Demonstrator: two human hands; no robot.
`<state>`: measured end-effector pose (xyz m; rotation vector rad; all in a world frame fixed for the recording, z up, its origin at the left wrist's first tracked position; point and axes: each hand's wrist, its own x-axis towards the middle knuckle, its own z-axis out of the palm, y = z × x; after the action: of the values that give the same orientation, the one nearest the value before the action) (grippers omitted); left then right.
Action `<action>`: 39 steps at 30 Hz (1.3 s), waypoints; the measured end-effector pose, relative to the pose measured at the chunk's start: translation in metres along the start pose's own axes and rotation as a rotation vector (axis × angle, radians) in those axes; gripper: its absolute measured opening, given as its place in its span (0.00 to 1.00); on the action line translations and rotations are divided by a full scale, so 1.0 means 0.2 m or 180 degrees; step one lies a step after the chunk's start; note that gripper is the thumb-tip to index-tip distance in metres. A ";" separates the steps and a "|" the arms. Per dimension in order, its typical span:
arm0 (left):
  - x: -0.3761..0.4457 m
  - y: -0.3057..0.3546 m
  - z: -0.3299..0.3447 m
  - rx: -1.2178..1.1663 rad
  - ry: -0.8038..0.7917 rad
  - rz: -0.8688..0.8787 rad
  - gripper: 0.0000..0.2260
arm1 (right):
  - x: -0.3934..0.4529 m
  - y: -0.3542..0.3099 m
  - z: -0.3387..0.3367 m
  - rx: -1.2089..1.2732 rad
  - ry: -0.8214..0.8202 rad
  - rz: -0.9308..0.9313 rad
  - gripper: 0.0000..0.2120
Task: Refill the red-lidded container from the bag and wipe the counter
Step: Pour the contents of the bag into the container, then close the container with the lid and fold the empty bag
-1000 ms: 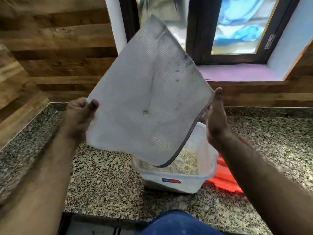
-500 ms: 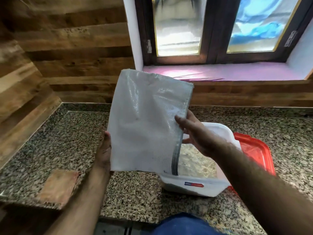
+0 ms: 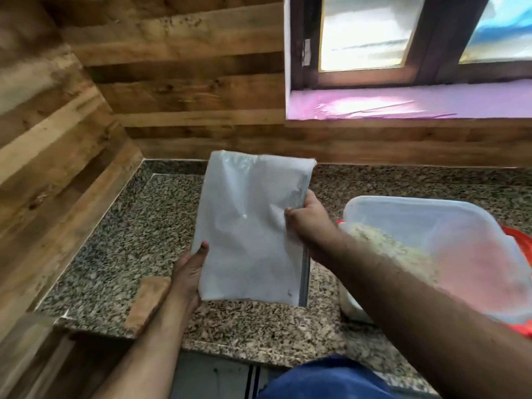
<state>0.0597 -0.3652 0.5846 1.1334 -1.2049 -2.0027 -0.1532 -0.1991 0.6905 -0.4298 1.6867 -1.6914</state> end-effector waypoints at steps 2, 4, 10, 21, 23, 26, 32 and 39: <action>0.03 -0.06 -0.10 0.0236 0.0069 -0.0139 0.17 | 0.05 0.17 0.07 -0.0127 0.0162 0.0165 0.21; 0.07 -0.14 -0.18 0.0611 0.0090 -0.0174 0.22 | 0.10 0.36 0.09 -0.0352 0.0294 0.0240 0.20; 0.13 -0.35 -0.30 0.1875 -0.0198 -0.0208 0.27 | 0.11 0.59 0.07 -0.1462 0.1235 0.0546 0.21; 0.16 -0.38 -0.22 0.4746 -0.0771 0.1924 0.37 | 0.02 0.89 0.13 -0.4820 -0.0253 -0.0301 0.38; 0.19 -0.38 -0.17 0.5192 -0.1511 0.1898 0.36 | 0.00 0.97 0.16 -0.4883 -0.0742 -0.0412 0.40; 0.25 -0.43 -0.16 0.5797 -0.2073 0.1570 0.40 | -0.02 1.10 0.15 -0.4951 -0.1017 -0.0191 0.46; 0.30 -0.50 -0.22 0.6181 -0.2211 0.1264 0.45 | -0.02 1.21 0.10 -0.5165 -0.1276 -0.0106 0.52; 0.26 -0.37 -0.08 0.5780 -0.1865 0.1087 0.41 | 0.01 1.03 0.09 -0.5044 -0.1721 0.0309 0.53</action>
<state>0.0448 -0.3791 0.4953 0.6940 -3.3891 -0.5006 -0.0924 -0.1935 0.4923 -1.2872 2.1678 0.2010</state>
